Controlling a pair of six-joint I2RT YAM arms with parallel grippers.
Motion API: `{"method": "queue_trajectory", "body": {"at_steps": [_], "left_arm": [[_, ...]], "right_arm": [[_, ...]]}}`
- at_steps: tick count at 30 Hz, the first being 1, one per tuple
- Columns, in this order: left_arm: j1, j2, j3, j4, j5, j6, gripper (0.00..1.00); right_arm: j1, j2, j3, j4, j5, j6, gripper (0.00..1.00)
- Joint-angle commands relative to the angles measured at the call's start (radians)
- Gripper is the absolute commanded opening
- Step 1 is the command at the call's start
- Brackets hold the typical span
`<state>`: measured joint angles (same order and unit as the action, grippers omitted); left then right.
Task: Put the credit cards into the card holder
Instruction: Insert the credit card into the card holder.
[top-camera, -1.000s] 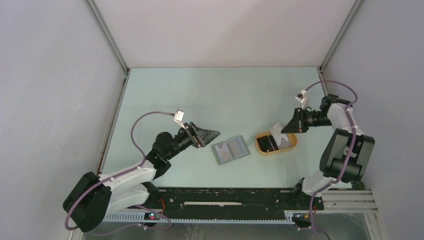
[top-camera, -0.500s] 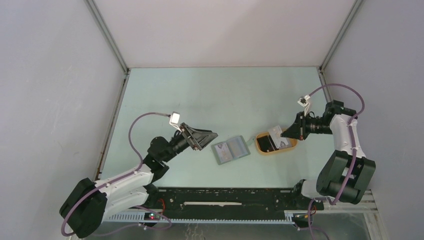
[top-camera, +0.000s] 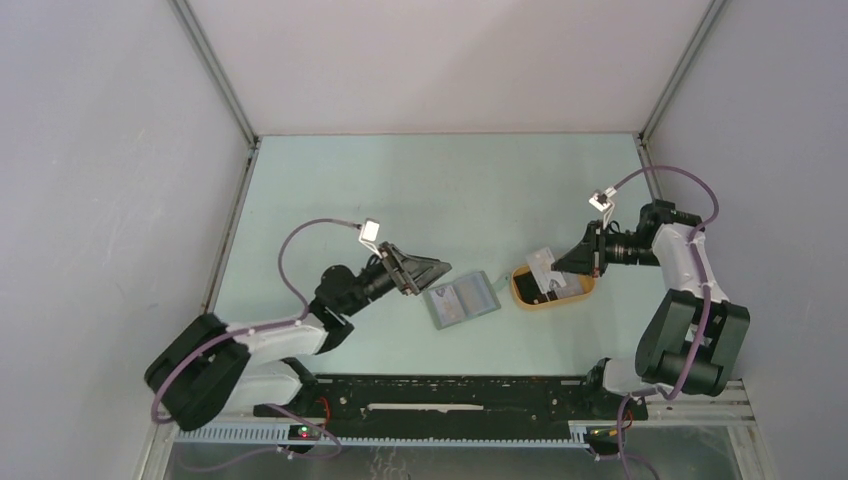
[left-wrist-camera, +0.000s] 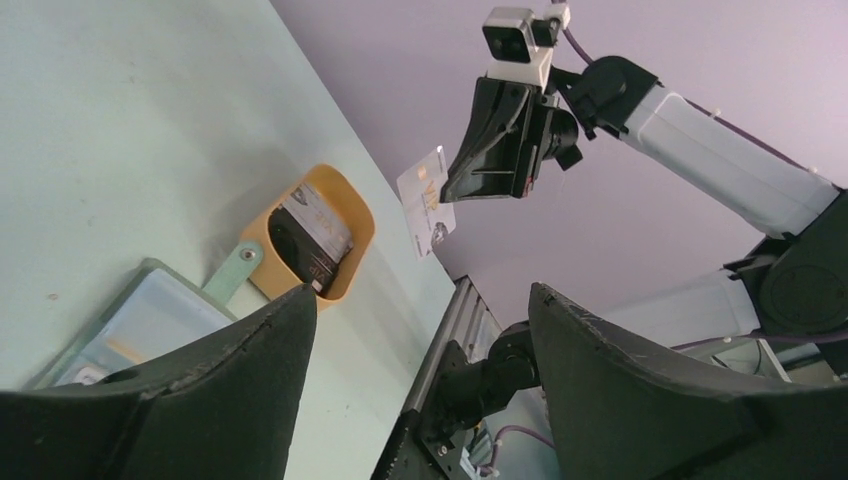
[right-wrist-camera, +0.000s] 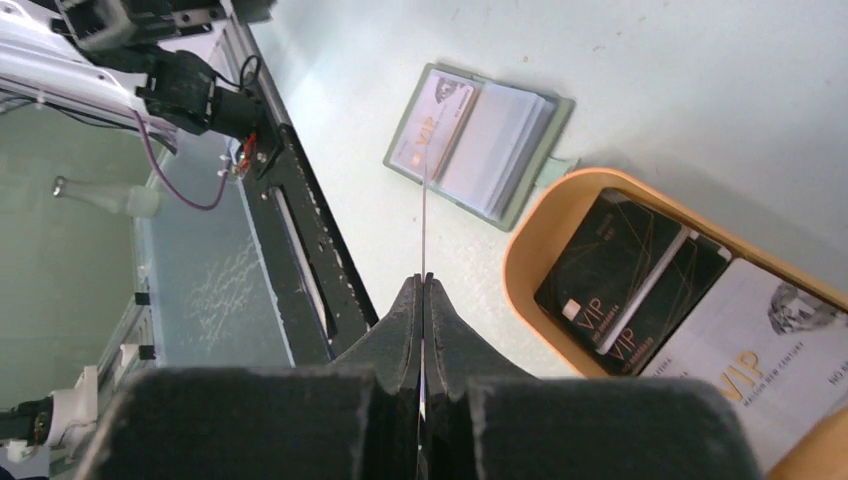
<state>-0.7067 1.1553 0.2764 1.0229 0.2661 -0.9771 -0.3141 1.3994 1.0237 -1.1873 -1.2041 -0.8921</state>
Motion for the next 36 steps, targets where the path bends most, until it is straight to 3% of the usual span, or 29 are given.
{"method": "queue_trajectory", "body": {"at_steps": [1,6,10,13,18,27,32,36], "left_arm": [[-0.059,0.14,0.091,0.231,-0.038,-0.057,0.8],[-0.129,0.28,0.164,0.302,-0.099,-0.036,0.77],[-0.179,0.368,0.188,0.341,-0.148,-0.002,0.73],[-0.234,0.439,0.21,0.375,-0.194,0.015,0.71],[-0.28,0.557,0.299,0.384,-0.214,-0.029,0.68],[-0.309,0.615,0.355,0.371,-0.263,-0.071,0.64],[-0.318,0.621,0.371,0.366,-0.313,-0.072,0.57],[-0.326,0.626,0.394,0.366,-0.31,-0.068,0.43]], "right_arm": [[-0.008,0.03,0.02,-0.053,-0.12,-0.071,0.0],[0.006,0.081,0.043,-0.13,-0.206,-0.126,0.0],[-0.007,0.145,0.071,-0.258,-0.239,-0.245,0.0],[-0.034,0.189,0.084,-0.408,-0.256,-0.423,0.0],[-0.047,0.239,0.085,-0.416,-0.26,-0.398,0.0],[0.108,0.193,0.104,-0.416,-0.278,-0.365,0.0],[0.165,0.175,0.104,-0.414,-0.283,-0.357,0.0],[0.197,0.18,0.109,-0.414,-0.28,-0.349,0.0]]}}
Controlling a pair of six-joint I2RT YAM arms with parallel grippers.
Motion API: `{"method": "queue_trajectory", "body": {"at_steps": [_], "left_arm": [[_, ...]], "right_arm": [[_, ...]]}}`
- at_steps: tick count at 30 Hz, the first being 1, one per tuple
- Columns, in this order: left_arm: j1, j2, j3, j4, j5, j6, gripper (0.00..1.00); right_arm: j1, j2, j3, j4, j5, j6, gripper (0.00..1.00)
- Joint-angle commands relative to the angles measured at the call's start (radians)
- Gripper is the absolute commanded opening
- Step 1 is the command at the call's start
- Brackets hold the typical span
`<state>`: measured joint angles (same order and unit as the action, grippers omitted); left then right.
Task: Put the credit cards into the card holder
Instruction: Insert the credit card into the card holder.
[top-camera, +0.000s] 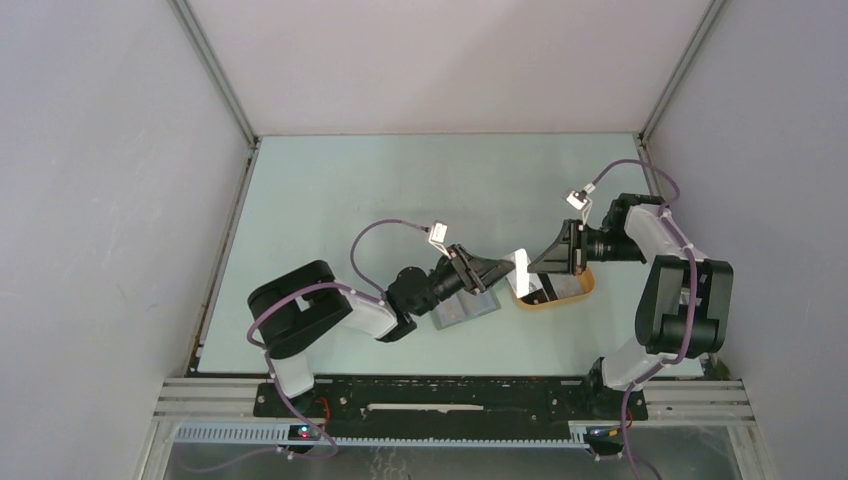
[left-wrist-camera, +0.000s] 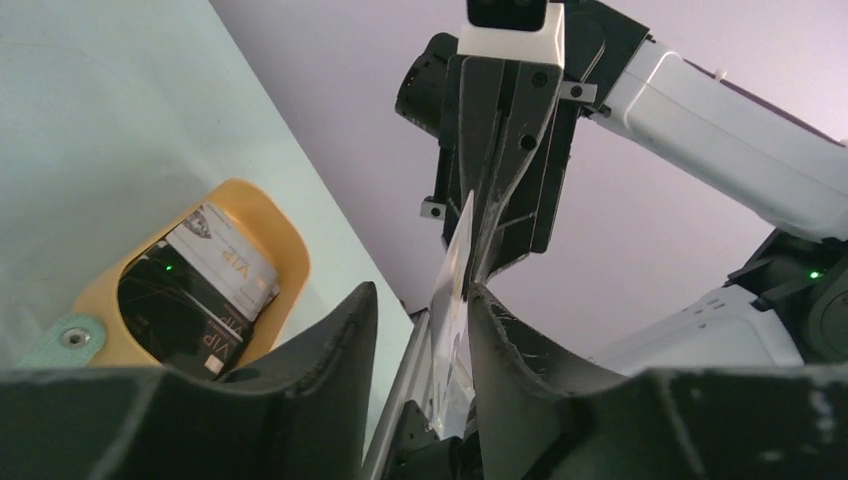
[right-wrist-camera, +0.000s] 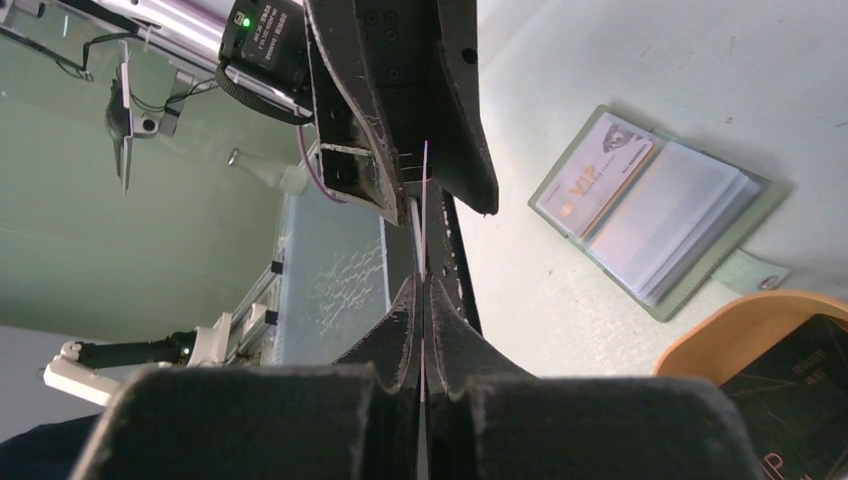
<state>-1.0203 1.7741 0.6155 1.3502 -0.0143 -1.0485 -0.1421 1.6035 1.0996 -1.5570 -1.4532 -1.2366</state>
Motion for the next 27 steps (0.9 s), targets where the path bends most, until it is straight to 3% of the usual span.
{"method": "queue_trajectory", "body": {"at_steps": [1,3,6,7,11,14,17,19,23,27], "left_arm": [[-0.012,0.008,0.058,0.039,-0.028,0.003,0.41],[-0.012,0.006,0.063,0.038,-0.018,0.004,0.35],[-0.012,-0.004,0.061,0.043,0.0,0.015,0.02],[-0.012,-0.011,0.056,0.044,0.005,0.025,0.01],[-0.012,-0.059,-0.009,0.043,0.004,0.071,0.0],[-0.006,-0.111,-0.069,0.027,0.027,0.096,0.0],[0.011,-0.183,-0.143,-0.03,0.075,0.11,0.0],[0.029,-0.247,-0.208,-0.08,0.089,0.116,0.0],[0.068,-0.405,-0.299,-0.293,0.091,0.133,0.0],[0.083,-0.549,-0.272,-0.617,0.046,0.194,0.0]], "right_arm": [[0.031,-0.024,0.033,-0.044,-0.031,-0.005,0.0],[0.043,-0.025,0.033,-0.046,-0.03,-0.006,0.0],[0.057,-0.022,0.035,-0.046,-0.026,-0.009,0.0],[0.058,-0.023,0.036,-0.047,-0.022,-0.01,0.01],[0.063,-0.042,0.037,-0.048,-0.004,-0.021,0.38],[0.064,-0.067,0.047,-0.046,0.027,-0.041,0.53],[0.064,-0.096,0.055,0.013,0.064,0.015,0.58],[0.069,-0.135,0.055,0.122,0.106,0.165,0.58],[0.123,-0.298,0.001,0.559,0.335,0.621,0.58],[0.285,-0.441,-0.04,0.864,0.633,0.842,0.6]]}}
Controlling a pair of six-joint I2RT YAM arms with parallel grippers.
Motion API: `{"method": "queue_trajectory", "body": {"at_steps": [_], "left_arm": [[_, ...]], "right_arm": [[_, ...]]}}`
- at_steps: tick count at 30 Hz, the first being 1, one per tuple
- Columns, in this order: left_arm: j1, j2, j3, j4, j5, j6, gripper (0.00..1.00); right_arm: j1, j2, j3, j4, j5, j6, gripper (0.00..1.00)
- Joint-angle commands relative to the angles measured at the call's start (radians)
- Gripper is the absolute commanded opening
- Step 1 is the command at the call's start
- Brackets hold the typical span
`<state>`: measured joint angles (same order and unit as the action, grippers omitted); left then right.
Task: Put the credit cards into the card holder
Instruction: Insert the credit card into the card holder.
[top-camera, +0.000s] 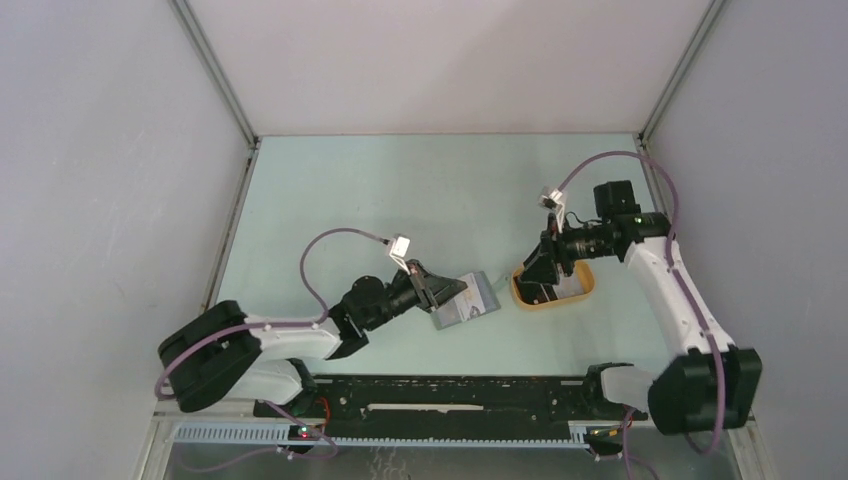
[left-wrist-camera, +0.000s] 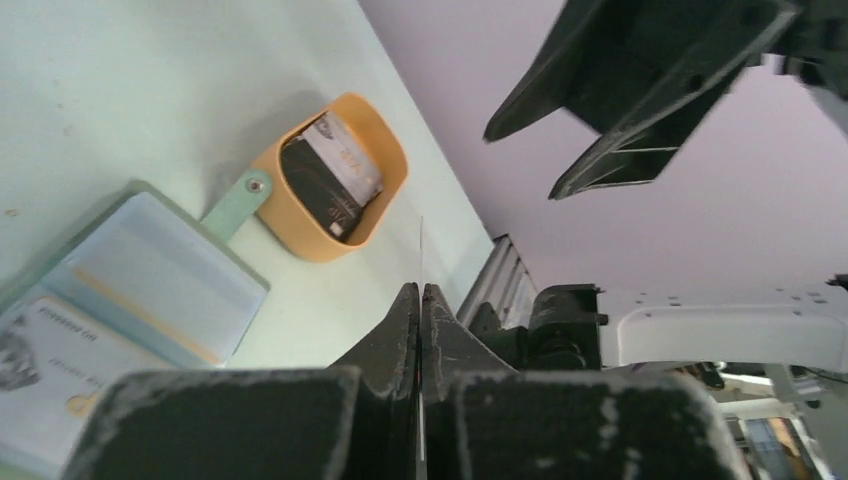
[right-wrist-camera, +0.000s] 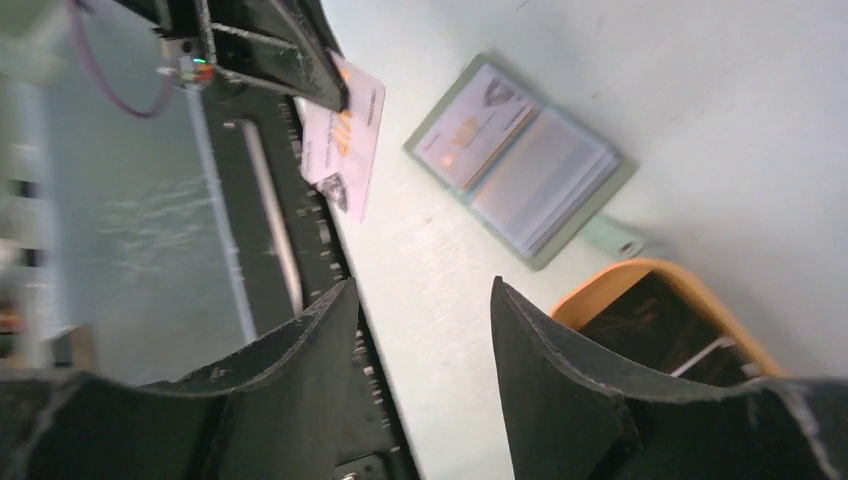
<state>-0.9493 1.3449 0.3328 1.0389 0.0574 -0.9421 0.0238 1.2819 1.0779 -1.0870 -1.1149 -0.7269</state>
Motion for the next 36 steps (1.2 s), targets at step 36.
{"method": "queue_trajectory", "body": {"at_steps": [36], "left_arm": [[0.175,0.363,-0.005,0.139,-0.022,-0.224,0.0]], "right_arm": [[0.416,0.502,0.082,0.418,0.538,0.51,0.24]]}}
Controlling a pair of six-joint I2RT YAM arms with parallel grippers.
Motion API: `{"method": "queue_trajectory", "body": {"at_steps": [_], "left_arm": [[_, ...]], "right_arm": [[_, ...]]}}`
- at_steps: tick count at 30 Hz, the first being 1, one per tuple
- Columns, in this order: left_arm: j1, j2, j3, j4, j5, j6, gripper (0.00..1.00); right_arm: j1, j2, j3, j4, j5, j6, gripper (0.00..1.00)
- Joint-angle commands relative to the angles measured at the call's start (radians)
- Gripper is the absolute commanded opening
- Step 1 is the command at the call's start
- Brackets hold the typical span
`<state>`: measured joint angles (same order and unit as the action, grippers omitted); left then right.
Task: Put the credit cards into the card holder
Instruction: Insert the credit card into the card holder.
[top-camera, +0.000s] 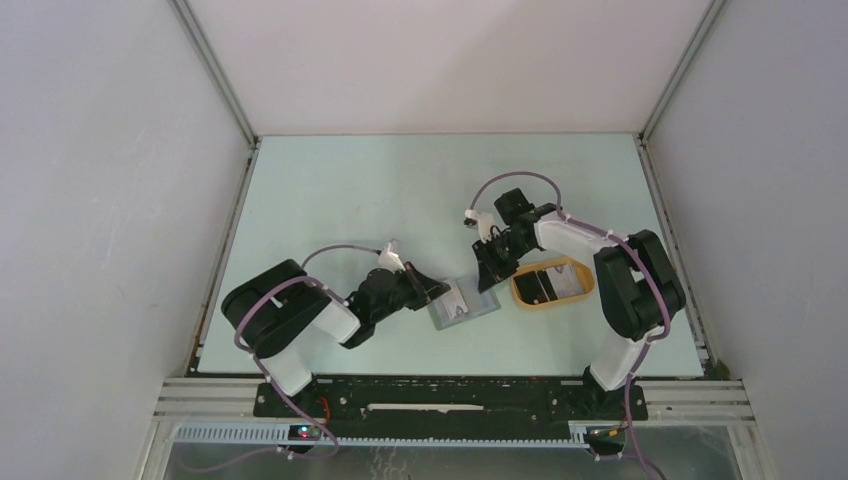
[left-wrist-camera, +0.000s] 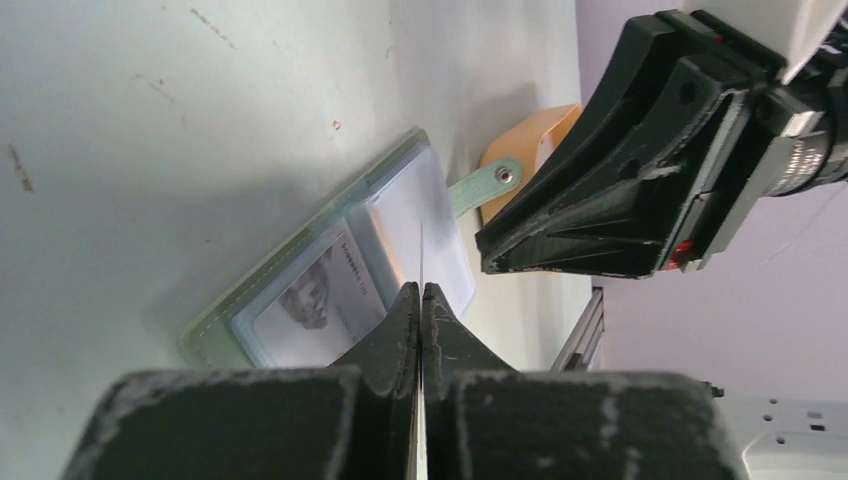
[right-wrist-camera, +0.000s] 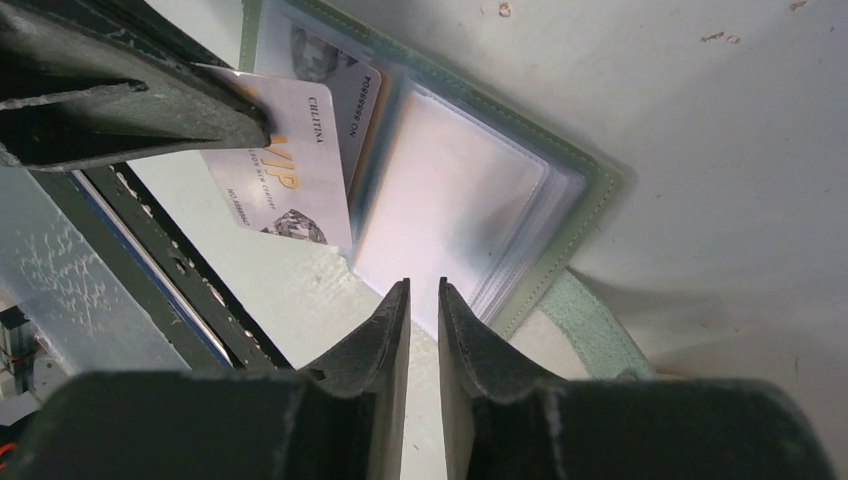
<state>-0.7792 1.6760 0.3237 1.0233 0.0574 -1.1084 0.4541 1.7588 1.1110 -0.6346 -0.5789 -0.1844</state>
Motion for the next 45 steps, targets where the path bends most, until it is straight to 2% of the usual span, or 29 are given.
{"method": "queue_trajectory", "body": {"at_steps": [1,10,16,29,45], "left_arm": [[0.004,0.044,-0.003,0.183,-0.025,-0.07,0.0],[0.005,0.153,-0.03,0.333,-0.028,-0.145,0.0],[0.005,0.118,-0.072,0.323,-0.055,-0.139,0.0],[0.002,0.13,-0.067,0.301,-0.054,-0.14,0.0],[0.002,0.22,-0.028,0.331,-0.047,-0.17,0.0]], "right_arm": [[-0.016,0.031,0.049,-0.036,-0.001,-0.035,0.24],[-0.018,0.05,0.058,-0.05,-0.006,-0.046,0.24],[-0.017,0.06,0.066,-0.058,-0.006,-0.05,0.24],[-0.012,0.063,0.069,-0.059,0.001,-0.051,0.24],[-0.009,0.07,0.073,-0.065,0.009,-0.056,0.24]]}}
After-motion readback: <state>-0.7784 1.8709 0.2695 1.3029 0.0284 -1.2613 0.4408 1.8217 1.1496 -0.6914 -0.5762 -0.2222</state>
